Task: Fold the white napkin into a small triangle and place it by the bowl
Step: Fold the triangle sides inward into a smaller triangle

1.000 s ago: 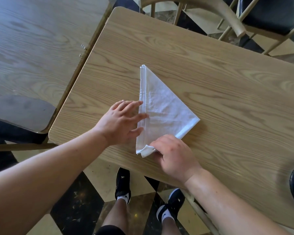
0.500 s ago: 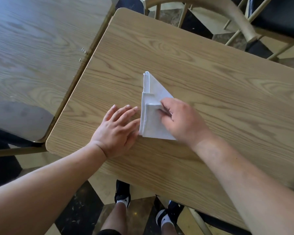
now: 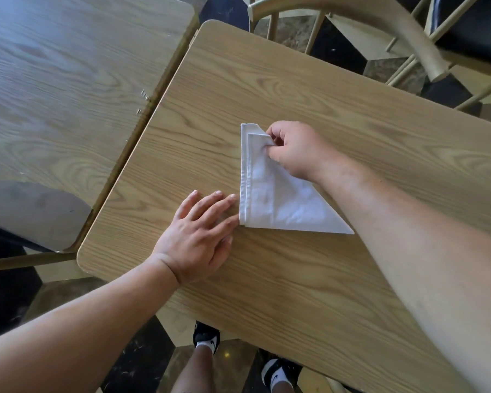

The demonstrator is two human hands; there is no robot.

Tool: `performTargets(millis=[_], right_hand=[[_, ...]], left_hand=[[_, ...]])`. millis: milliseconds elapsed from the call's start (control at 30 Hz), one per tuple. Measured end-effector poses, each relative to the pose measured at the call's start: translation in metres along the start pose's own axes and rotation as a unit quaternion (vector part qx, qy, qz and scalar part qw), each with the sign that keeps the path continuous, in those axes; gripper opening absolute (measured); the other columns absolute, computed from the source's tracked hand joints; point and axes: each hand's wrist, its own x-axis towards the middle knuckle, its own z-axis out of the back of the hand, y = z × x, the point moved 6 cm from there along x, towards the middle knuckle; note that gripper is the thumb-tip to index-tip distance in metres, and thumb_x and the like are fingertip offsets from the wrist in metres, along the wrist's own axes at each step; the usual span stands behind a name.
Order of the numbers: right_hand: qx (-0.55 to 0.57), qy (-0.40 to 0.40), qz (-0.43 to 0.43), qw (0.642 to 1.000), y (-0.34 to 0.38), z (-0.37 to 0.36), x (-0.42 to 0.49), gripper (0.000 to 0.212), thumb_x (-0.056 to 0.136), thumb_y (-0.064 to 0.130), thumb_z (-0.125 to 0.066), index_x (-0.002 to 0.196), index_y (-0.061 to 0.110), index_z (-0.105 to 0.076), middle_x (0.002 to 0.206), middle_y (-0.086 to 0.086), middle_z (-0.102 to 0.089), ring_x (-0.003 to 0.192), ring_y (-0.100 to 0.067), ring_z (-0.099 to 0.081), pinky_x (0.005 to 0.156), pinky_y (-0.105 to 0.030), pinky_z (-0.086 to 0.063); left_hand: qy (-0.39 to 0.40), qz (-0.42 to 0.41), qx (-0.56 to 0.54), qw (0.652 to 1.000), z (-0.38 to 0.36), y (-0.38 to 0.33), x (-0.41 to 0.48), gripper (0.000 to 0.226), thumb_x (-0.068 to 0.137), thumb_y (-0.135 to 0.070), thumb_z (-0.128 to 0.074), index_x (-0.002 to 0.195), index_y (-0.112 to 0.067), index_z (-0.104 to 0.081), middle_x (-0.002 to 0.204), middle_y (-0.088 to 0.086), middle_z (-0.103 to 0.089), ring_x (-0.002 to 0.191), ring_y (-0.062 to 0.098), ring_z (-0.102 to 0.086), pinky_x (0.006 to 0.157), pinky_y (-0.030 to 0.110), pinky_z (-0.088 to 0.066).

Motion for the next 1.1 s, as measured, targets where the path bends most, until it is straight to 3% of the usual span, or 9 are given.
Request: performTargets(millis=[133,267,367,467,600,667,767,1000,1100], right_hand=[[-0.075,-0.009,-0.034,0.997,-0.012,-0.008,0.015,0.005,0.090,0.023,-0.063,0.089,0.018,-0.065,0.088,0.001,-0.069,0.086,-0.028,-0.065,0.077,-0.042,-0.054],[-0.147,-0.112,-0.063,0.981,-0.022,-0.007,0.009,0.023,0.091,0.041,-0.071,0.098,0.022,-0.060,0.101,0.001,-0.065,0.094,-0.027,-0.059,0.077,-0.039,-0.049],[-0.163,-0.235,-0.006,0.958,-0.016,-0.007,-0.016,0.029,0.093,0.043,-0.068,0.104,0.017,-0.062,0.104,-0.005,-0.064,0.099,-0.033,-0.056,0.079,-0.042,-0.044],[-0.120,-0.337,0.082,0.930,-0.009,-0.017,-0.061,0.026,0.094,0.032,-0.062,0.109,0.011,-0.067,0.105,-0.011,-0.066,0.099,-0.038,-0.060,0.092,-0.045,-0.047],[-0.114,-0.251,0.170,0.946,-0.005,-0.074,-0.104,0.042,0.097,0.023,-0.060,0.133,0.002,-0.062,0.134,-0.018,-0.063,0.129,-0.042,-0.056,0.117,-0.051,-0.037],[-0.143,-0.184,0.141,0.962,-0.010,-0.102,-0.105,0.055,0.102,0.032,-0.053,0.151,0.007,-0.050,0.156,-0.016,-0.050,0.149,-0.041,-0.039,0.125,-0.056,-0.025],[-0.222,-0.137,0.092,0.961,-0.029,-0.116,-0.102,0.063,0.107,0.044,-0.039,0.162,0.013,-0.033,0.170,-0.009,-0.029,0.159,-0.037,-0.020,0.127,-0.057,-0.016],[-0.243,-0.197,-0.073,0.947,-0.117,-0.057,-0.121,0.065,0.106,0.045,-0.023,0.164,0.019,-0.026,0.173,-0.006,-0.021,0.160,-0.034,-0.017,0.129,-0.055,-0.011],[-0.249,-0.203,-0.092,0.943,-0.135,-0.042,-0.129,0.064,0.106,0.044,-0.022,0.165,0.019,-0.025,0.173,-0.005,-0.019,0.160,-0.033,-0.015,0.129,-0.056,-0.012]], left_hand=[[0.001,0.000,0.004,1.000,0.000,0.000,0.000,0.042,0.099,-0.034,-0.057,0.138,-0.022,-0.069,0.161,0.007,-0.052,0.151,0.032,-0.045,0.124,0.062,-0.028],[0.001,0.016,-0.004,1.000,0.000,0.001,0.000,0.056,0.096,-0.037,-0.059,0.149,-0.019,-0.060,0.163,0.003,-0.050,0.154,0.028,-0.042,0.126,0.060,-0.026],[-0.014,0.045,-0.026,0.999,0.001,0.005,0.001,0.073,0.094,-0.041,-0.060,0.158,-0.011,-0.046,0.164,0.005,-0.047,0.153,0.025,-0.042,0.127,0.056,-0.027],[-0.025,0.048,-0.027,0.998,0.001,0.005,0.001,0.078,0.094,-0.044,-0.060,0.161,-0.010,-0.039,0.166,0.010,-0.043,0.152,0.027,-0.044,0.127,0.056,-0.029],[-0.004,0.008,-0.005,1.000,-0.002,0.002,0.000,0.068,0.095,-0.053,-0.058,0.157,-0.026,-0.049,0.165,0.012,-0.044,0.151,0.033,-0.044,0.125,0.060,-0.029],[0.009,-0.003,0.015,1.000,-0.004,0.001,0.001,0.063,0.095,-0.055,-0.057,0.153,-0.030,-0.054,0.164,0.011,-0.046,0.151,0.035,-0.045,0.125,0.061,-0.029],[0.026,0.006,0.025,0.999,-0.006,0.001,0.002,0.063,0.093,-0.057,-0.057,0.152,-0.035,-0.054,0.166,0.009,-0.045,0.153,0.033,-0.042,0.126,0.060,-0.027],[0.031,0.017,0.021,0.999,-0.003,-0.001,0.004,0.065,0.091,-0.056,-0.059,0.152,-0.036,-0.055,0.165,0.009,-0.044,0.154,0.033,-0.039,0.127,0.060,-0.024],[0.034,0.020,0.022,0.999,-0.003,-0.002,0.005,0.065,0.090,-0.056,-0.058,0.152,-0.036,-0.056,0.165,0.009,-0.045,0.154,0.033,-0.039,0.127,0.060,-0.024]])
